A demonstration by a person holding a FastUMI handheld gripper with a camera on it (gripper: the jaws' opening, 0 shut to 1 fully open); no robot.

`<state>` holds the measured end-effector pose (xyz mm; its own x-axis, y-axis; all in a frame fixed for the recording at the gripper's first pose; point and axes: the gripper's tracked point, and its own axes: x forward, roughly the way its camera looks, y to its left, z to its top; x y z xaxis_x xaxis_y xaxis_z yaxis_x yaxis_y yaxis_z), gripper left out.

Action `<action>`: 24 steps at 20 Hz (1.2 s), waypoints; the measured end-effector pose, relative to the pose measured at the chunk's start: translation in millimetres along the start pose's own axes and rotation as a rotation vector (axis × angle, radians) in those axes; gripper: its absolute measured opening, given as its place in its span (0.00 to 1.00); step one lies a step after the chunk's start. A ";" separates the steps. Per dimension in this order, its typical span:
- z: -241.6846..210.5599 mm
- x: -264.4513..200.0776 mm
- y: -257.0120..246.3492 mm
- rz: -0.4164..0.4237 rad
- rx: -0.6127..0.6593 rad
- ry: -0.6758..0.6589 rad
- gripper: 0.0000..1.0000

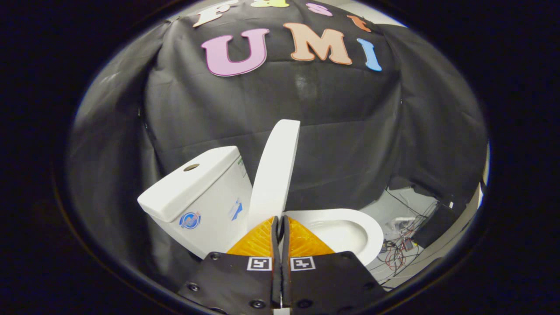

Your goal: Open the toilet lid.

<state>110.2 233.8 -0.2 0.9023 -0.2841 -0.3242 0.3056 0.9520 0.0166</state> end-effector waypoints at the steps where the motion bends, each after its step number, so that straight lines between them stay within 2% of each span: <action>1: 1.2 -0.3 4.2 0.006 0.013 -0.008 0.01; 3: 4.9 1.2 13.0 0.019 0.024 -0.017 0.01; 9: 12.8 3.6 43.3 0.023 -0.053 -0.036 0.01; 17: 12.1 10.7 94.8 0.091 -0.145 -0.067 0.01; 21: 7.3 15.1 126.0 0.186 -0.164 -0.080 0.09; 24: 7.6 15.8 130.9 0.177 -0.213 -0.101 0.12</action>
<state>166.8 353.1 4.0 0.9647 -0.1116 -0.2384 0.0801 0.9872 -0.1381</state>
